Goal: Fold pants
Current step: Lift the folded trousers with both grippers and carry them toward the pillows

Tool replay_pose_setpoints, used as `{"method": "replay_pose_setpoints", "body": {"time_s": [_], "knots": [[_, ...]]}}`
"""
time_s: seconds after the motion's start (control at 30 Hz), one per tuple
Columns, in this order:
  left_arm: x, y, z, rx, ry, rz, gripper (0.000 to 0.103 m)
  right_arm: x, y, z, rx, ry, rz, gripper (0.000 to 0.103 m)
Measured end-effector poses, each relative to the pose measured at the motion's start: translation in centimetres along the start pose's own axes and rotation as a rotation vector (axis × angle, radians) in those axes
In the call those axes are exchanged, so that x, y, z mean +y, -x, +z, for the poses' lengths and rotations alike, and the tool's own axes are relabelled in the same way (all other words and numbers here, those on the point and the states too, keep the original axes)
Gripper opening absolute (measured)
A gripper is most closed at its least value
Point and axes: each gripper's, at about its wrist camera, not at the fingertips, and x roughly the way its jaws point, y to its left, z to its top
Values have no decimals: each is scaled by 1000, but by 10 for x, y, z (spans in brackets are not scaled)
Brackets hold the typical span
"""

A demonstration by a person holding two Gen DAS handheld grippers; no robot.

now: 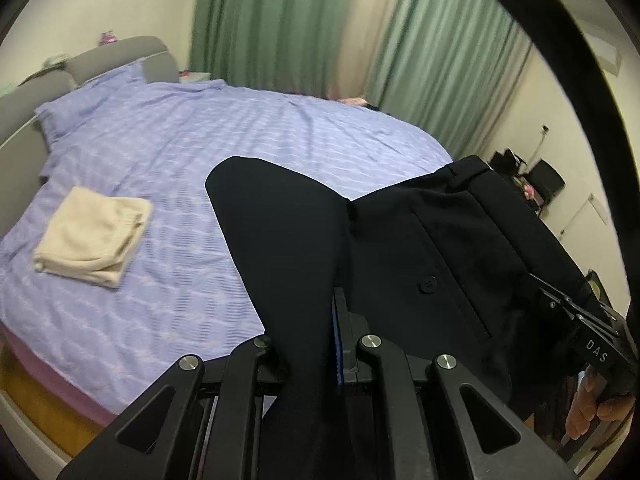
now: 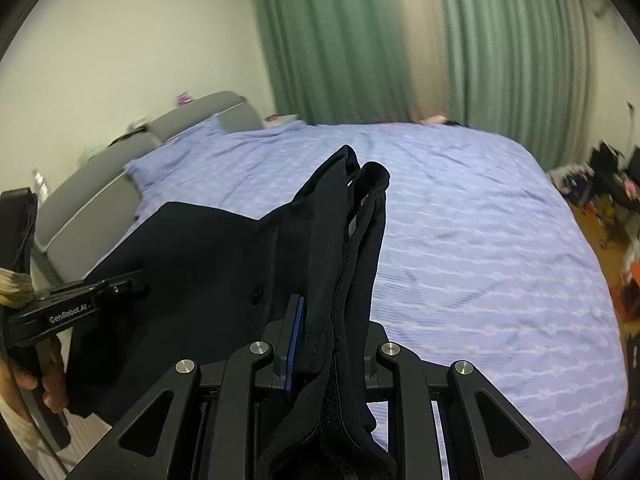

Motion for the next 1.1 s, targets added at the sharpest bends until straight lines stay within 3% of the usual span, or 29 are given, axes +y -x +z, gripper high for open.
{"method": "replay_pose_setpoints", "body": {"time_s": [0.3,0.4,0.57,0.8,0.93,1.1], "knots": [[142,53,2,3,-55,4,13,153,-21,-11,-14,-38,16,21],[185,64,5,23,-25,-3,13,192,-29,-9,10,-26,30,21],[225,76,6,8,6,9,13,225,-40,2,24,7,63,21],[277,94,8,-22,58,81,13,258,-65,18,30,56,167,21],[311,89,19,-26,105,87,13,282,-81,30,39,95,196,21],[363,72,39,-16,92,81,13,318,-119,45,59,99,189,21]]}}
